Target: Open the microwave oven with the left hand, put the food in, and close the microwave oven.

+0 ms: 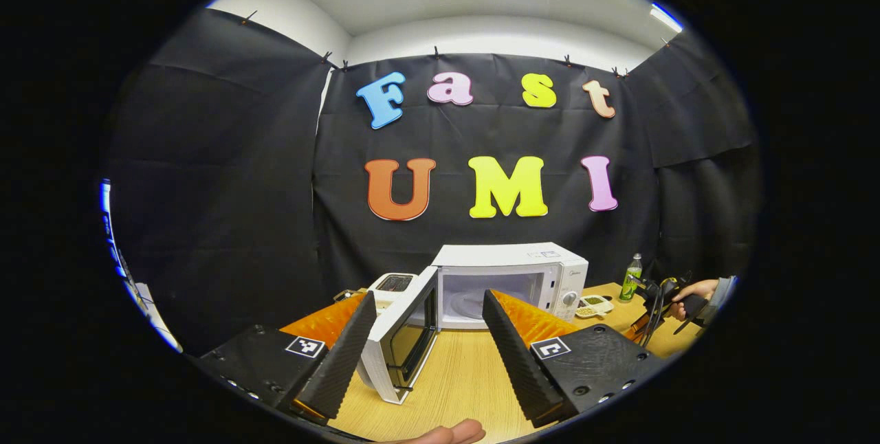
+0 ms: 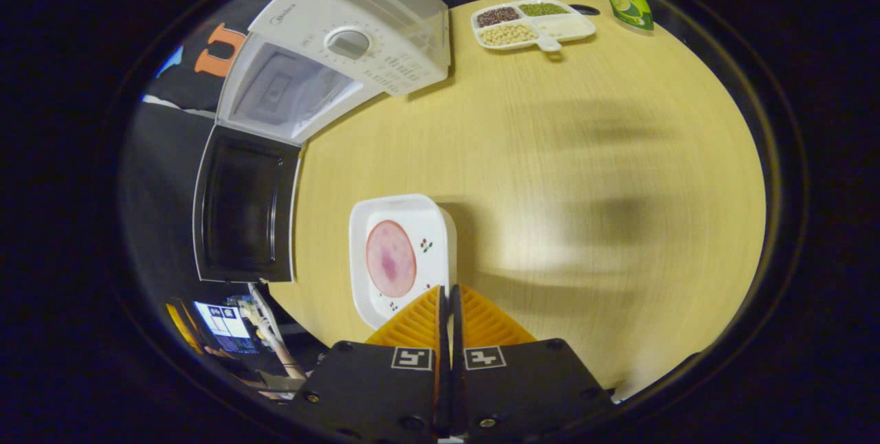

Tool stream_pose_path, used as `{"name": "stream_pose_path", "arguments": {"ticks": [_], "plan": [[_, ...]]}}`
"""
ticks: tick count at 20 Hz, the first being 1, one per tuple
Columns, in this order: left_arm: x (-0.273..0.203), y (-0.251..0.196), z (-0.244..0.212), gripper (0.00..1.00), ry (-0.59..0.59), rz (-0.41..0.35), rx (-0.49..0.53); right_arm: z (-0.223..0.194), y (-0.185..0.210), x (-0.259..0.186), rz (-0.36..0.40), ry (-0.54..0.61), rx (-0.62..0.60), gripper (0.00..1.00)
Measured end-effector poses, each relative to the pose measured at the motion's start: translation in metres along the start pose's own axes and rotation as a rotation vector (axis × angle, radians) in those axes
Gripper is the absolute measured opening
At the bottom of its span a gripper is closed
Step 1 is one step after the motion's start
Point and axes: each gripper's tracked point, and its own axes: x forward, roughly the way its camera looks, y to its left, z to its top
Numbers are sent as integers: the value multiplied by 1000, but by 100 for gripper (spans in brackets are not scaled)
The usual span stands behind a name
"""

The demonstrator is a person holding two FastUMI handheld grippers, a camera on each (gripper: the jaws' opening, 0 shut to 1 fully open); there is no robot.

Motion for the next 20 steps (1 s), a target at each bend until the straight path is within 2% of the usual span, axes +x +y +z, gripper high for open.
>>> {"name": "stream_pose_path", "arguments": {"ticks": [2, 3, 5, 6, 7, 9, 10, 11, 12, 14, 15, 16, 17, 19, 20], "plan": [[-3, 3, -1, 93, -1, -6, -6, -3, 16, 3, 13, -16, -1, 4], [-6, 6, -1, 93, -1, -8, -8, -5, 26, 5, 26, -23, 9, 0], [-10, 12, -4, 93, 1, -9, -10, -5, 50, 13, 63, -38, 43, 4], [-12, 16, -5, 93, 2, -5, -12, -2, 62, 20, 77, -48, 69, 0], [-14, 20, -7, 93, 8, -2, -13, -1, 73, 26, 88, -58, 96, 4], [-18, 29, -13, 93, 18, 5, -12, 5, 94, 40, 103, -77, 127, 4], [-19, 35, -13, 80, 17, 13, -10, 9, 105, 48, 116, -90, 150, 4], [-21, 40, -14, 80, 19, 22, -8, 14, 114, 54, 133, -107, 179, 4], [-22, 44, -16, 93, 20, 28, -8, 19, 124, 62, 155, -125, 216, 4], [-23, 51, -21, 93, 24, 30, -7, 34, 140, 75, 197, -186, 289, 4], [-23, 53, -24, 80, 28, 27, -8, 42, 147, 81, 210, -225, 314, 4], [-24, 55, -26, 80, 32, 24, -12, 50, 153, 87, 215, -261, 335, 0], [-23, 56, -28, 93, 35, 22, -16, 56, 159, 92, 223, -303, 358, 4], [-21, 59, -32, 93, 39, 17, -13, 75, 171, 100, 245, -392, 405, 0], [-18, 59, -33, 93, 37, 18, -4, 85, 177, 103, 263, -433, 434, 4]]}}
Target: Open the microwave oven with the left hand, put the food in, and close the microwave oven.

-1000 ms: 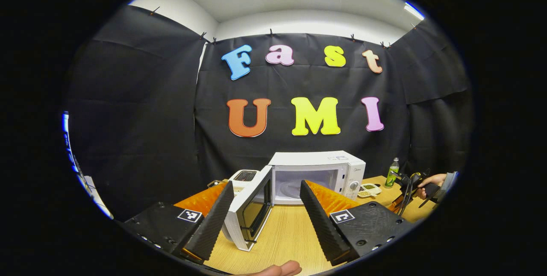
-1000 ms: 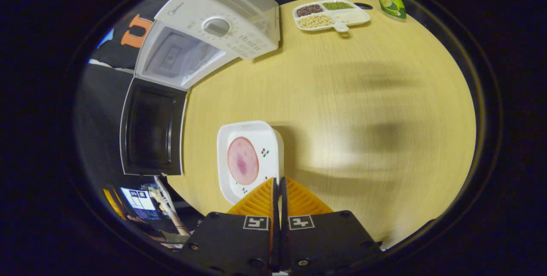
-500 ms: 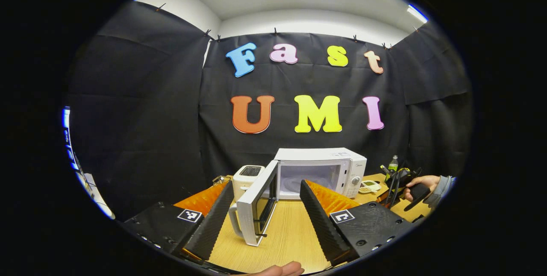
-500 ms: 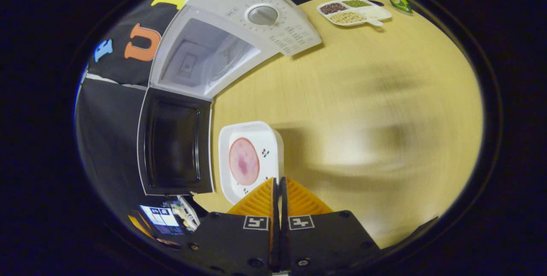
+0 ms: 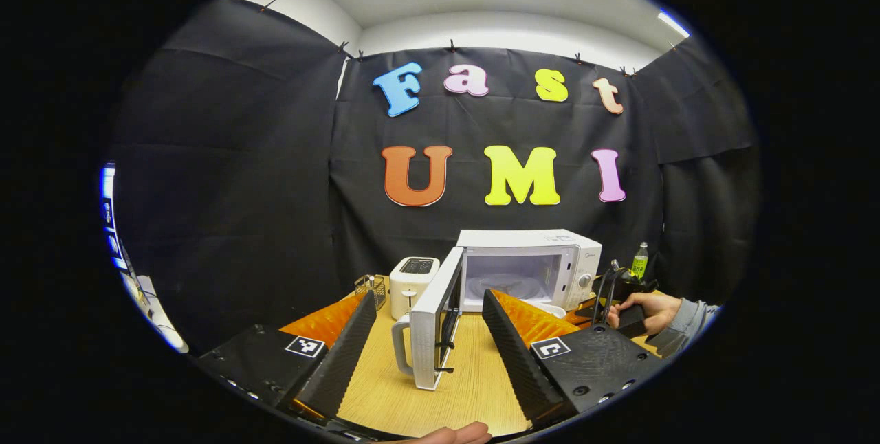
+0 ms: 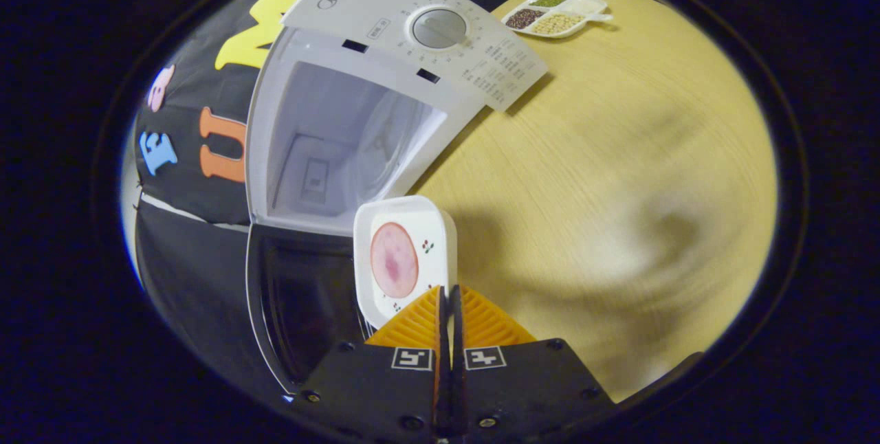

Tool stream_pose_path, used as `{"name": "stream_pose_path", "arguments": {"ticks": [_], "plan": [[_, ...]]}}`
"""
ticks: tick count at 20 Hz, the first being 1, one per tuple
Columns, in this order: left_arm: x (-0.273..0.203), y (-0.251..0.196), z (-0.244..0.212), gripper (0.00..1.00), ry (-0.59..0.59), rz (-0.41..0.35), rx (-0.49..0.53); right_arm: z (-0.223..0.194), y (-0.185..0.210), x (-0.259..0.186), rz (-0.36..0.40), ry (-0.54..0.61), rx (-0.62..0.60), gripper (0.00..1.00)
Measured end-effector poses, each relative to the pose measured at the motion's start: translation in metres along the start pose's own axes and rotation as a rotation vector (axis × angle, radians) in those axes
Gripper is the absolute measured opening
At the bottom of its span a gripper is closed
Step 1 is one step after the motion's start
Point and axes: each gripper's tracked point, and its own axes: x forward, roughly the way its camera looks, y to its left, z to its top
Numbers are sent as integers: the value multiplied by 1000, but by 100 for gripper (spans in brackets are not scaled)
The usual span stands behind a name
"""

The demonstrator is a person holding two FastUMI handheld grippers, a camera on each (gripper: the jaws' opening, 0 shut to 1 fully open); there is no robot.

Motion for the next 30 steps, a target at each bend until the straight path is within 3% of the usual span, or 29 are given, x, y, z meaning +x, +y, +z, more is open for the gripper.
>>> {"name": "stream_pose_path", "arguments": {"ticks": [6, 7, 9, 13, 16, 19, 23, 30], "plan": [[4, 7, -1, 93, -22, -2, 36, 21, 41, 48, 81, -195, 182, 4], [5, 8, -2, 93, -20, -2, 36, 24, 45, 57, 89, -224, 220, 0], [8, 12, -3, 93, -20, 2, 41, 24, 54, 78, 97, -252, 279, 4], [16, 31, -11, 93, -12, 24, 31, 31, 73, 114, 116, -321, 289, 4], [23, 38, -19, 93, -5, 18, -15, 48, 87, 128, 183, -424, 382, 0], [25, 47, -25, 93, -8, 19, -14, 60, 87, 140, 166, -463, 348, 4], [22, 43, -26, 93, -16, 20, 44, 87, 86, 145, 181, -570, 317, 0], [18, 32, -25, 92, -26, 0, 66, 110, 104, 157, 208, -634, 181, 12]]}}
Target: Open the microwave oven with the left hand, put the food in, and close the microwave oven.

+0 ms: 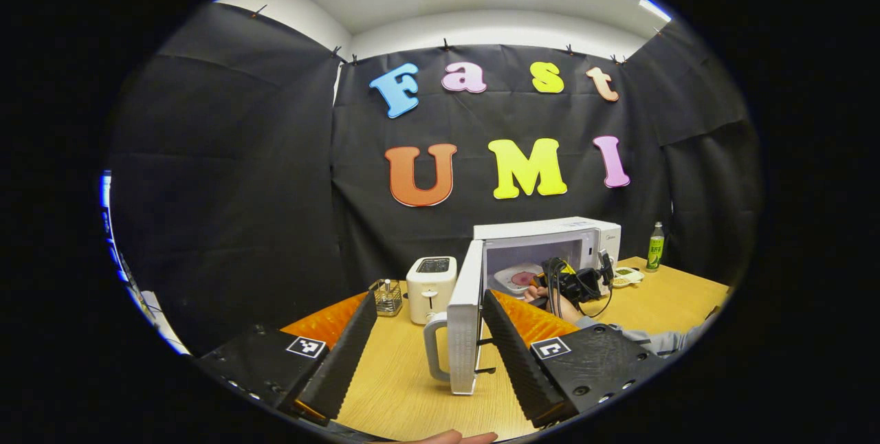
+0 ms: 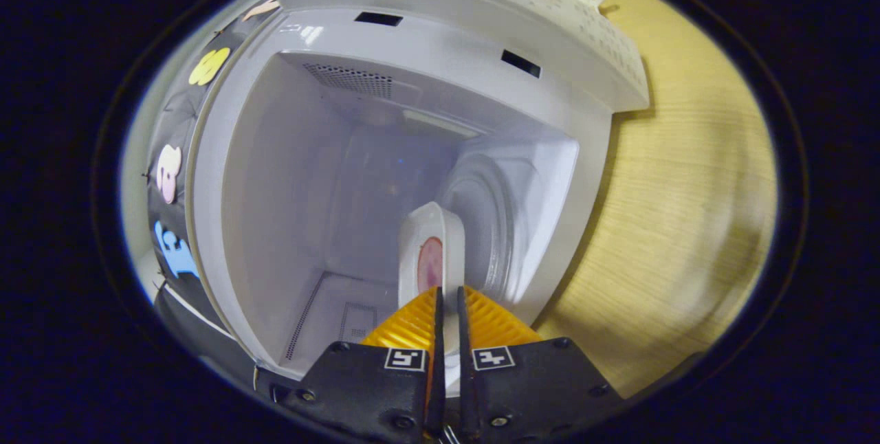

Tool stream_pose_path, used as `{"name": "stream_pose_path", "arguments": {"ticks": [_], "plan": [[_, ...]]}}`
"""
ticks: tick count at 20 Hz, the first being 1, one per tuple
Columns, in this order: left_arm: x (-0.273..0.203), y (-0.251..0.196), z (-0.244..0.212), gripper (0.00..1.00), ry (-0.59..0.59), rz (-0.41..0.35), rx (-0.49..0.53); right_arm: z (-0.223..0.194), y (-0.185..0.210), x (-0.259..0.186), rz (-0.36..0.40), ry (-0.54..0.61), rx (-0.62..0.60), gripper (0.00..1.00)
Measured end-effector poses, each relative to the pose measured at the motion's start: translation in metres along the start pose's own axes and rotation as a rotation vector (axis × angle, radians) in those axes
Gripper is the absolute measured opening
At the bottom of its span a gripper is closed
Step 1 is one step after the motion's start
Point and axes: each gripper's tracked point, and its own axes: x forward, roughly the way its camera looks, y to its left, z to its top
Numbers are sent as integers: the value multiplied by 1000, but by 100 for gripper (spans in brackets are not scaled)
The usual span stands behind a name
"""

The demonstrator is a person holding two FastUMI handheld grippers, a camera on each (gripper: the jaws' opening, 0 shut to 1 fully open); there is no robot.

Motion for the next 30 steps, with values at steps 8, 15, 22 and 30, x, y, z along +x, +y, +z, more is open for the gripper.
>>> {"name": "stream_pose_path", "arguments": {"ticks": [8, 15, 22, 30], "plan": [[-6, 3, -2, 94, 5, -30, -94, 17, -8, -28, 2, -14, -223, 17], [-5, 33, -19, 92, 33, 15, -48, 3, -9, -96, 30, 105, -511, 93], [1, 55, -24, 58, 21, 44, -71, 50, 2, -207, 149, 68, -867, 100], [28, 69, -58, 2, 45, 31, -68, 139, 43, -346, 249, -104, -1069, 100]]}}
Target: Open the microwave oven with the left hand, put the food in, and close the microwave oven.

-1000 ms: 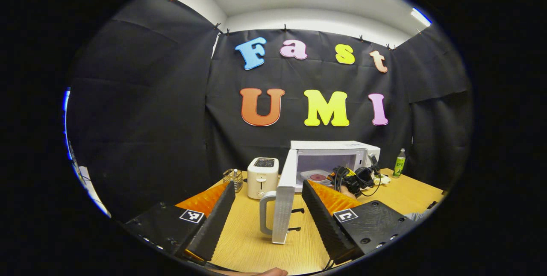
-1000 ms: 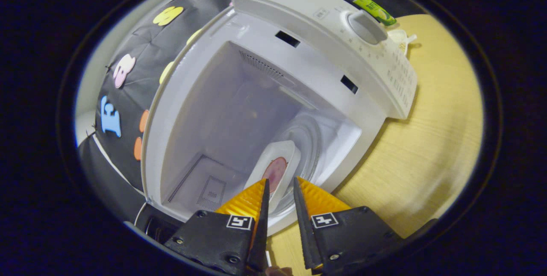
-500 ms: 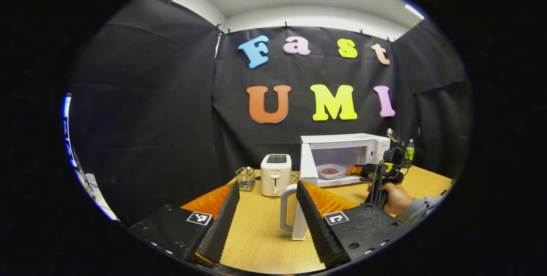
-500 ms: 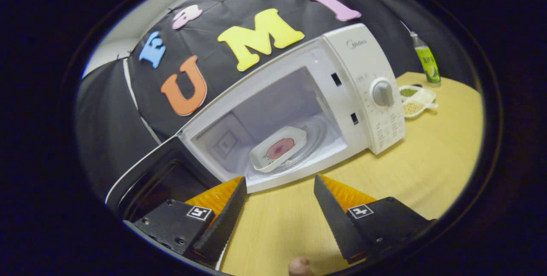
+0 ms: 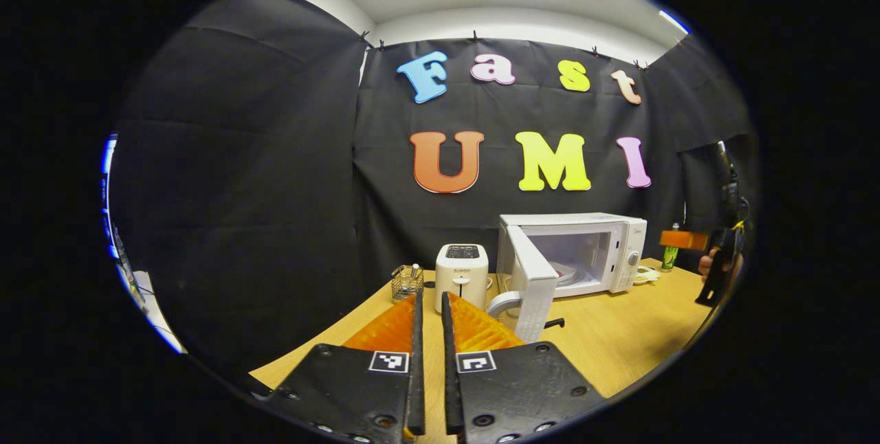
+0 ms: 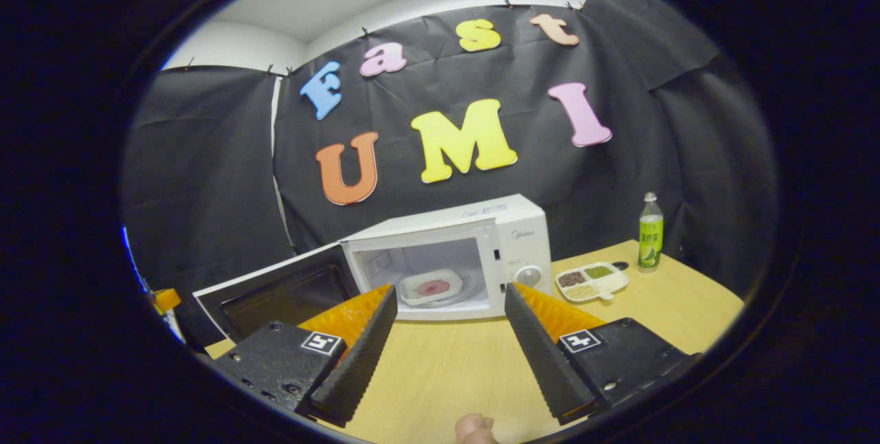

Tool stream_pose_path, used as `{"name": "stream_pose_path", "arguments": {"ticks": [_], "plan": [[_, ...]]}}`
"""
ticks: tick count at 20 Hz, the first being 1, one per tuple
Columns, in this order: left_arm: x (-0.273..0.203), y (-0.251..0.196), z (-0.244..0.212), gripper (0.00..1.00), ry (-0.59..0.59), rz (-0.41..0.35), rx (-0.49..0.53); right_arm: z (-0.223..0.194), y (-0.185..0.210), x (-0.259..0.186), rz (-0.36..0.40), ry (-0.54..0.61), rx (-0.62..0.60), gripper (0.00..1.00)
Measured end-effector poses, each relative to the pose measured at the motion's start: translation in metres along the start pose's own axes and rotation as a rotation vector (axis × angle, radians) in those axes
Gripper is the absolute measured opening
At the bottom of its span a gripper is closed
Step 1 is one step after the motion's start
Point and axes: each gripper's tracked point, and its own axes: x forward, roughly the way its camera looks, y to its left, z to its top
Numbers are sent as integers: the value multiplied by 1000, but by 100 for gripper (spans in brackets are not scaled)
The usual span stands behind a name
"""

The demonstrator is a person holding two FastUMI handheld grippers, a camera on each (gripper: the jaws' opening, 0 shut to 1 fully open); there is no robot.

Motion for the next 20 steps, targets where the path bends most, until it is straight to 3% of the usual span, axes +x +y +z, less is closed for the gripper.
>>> {"name": "stream_pose_path", "arguments": {"ticks": [2, 6, 8, 9, 10, 11, 12, 13, 17, 19, 20], "plan": [[12, -16, -18, 2, 34, -76, -36, 24, -6, -30, 3, -20, -3, 100], [40, -19, -52, 4, 69, -127, -44, 69, -29, -82, -59, -57, -81, 100], [50, -22, -68, 0, 97, -150, -72, 89, -35, -102, -72, -100, -126, 100], [53, -26, -71, 4, 102, -178, -89, 96, -40, -113, -81, -115, -144, 100], [45, -14, -72, 4, 88, -172, -95, 101, -39, -123, -76, -121, -153, 89], [41, -24, -72, 0, 91, -202, -116, 105, -38, -132, -67, -126, -154, 90], [54, -32, -73, 0, 82, -211, -121, 110, -37, -140, -52, -130, -152, 100], [59, -33, -74, 0, 74, -202, -109, 113, -38, -147, -46, -134, -149, 90], [65, -50, -71, 0, 65, -235, -93, 117, -47, -172, -28, -124, -140, 89], [59, -65, -68, 0, 57, -287, -113, 120, -51, -180, -24, -122, -126, 89], [55, -73, -66, 0, 53, -312, -122, 122, -55, -183, -24, -125, -126, 99]]}}
